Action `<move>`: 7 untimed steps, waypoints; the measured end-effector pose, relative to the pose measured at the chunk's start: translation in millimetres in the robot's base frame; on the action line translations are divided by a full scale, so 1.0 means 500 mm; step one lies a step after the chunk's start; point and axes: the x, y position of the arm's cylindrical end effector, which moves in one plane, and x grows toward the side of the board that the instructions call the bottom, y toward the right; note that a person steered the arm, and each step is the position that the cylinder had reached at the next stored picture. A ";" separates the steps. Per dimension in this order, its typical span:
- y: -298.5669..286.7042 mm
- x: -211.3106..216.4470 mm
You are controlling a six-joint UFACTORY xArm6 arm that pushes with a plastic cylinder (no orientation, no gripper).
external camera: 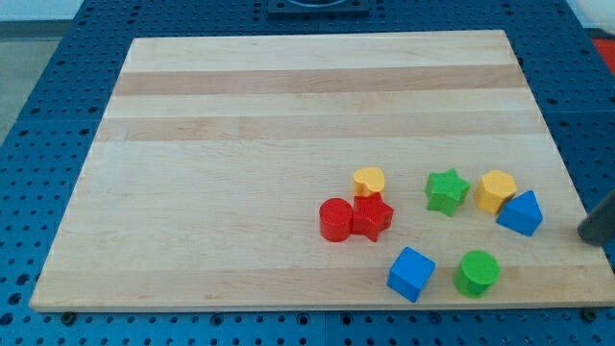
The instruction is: Separate the group of blocks from each other
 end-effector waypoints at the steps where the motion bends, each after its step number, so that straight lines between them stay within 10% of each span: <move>1: -0.095 -0.042; 2: -0.268 -0.030; 5: -0.034 -0.021; 7: -0.148 0.063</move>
